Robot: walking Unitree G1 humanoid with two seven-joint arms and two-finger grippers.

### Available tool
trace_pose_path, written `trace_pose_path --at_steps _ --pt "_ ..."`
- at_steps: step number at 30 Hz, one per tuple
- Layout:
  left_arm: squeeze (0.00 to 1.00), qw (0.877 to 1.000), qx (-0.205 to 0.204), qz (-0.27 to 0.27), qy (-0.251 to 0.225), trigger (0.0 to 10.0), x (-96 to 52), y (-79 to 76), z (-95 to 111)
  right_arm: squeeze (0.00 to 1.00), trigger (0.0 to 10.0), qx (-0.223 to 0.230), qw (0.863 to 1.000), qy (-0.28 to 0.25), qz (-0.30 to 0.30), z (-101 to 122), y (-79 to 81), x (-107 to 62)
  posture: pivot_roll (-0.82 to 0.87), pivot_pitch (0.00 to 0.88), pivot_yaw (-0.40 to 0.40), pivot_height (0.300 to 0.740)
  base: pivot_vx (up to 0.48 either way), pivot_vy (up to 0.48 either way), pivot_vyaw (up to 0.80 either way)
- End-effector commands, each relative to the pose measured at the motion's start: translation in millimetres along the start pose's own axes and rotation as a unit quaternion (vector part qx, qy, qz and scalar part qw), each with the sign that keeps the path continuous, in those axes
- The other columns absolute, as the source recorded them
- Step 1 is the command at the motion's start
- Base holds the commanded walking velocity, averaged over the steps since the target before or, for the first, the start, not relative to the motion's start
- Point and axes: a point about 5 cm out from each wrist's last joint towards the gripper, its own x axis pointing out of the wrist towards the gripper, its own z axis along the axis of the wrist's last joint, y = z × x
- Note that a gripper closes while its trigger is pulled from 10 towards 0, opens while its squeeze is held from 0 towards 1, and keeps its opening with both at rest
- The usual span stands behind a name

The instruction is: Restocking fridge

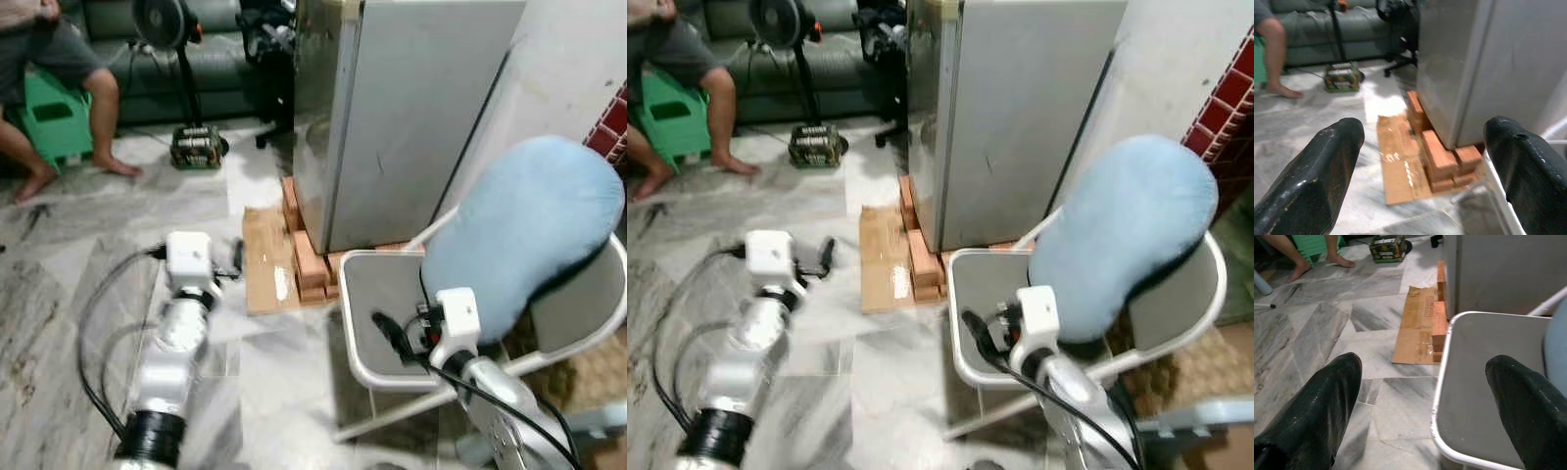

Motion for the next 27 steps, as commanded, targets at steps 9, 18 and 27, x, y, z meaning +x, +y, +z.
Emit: trace_pose_path --at_steps 9,18,27 --pt "0.00 1.000 0.004 0.009 0.002 10.0 -0.2 10.0 1.6 0.00 10.0 -0.007 1.000 -0.010 0.013 4.7 4.5 1.7 -0.04 0.000 0.002 0.740 0.000 0.480 0.00" --pt "0.00 1.000 0.003 0.010 -0.003 10.0 0.1 9.7 2.9 0.00 10.0 -0.010 1.000 -0.011 0.021 4.8 6.2 2.7 -0.04 0.000 0.003 0.740 0.000 0.480 0.71" --pt "0.00 1.000 -0.003 0.008 -0.013 10.0 0.3 9.7 5.3 0.00 10.0 -0.009 1.000 -0.010 0.021 4.9 5.3 4.0 -0.05 0.000 0.005 0.740 0.000 0.427 0.67"
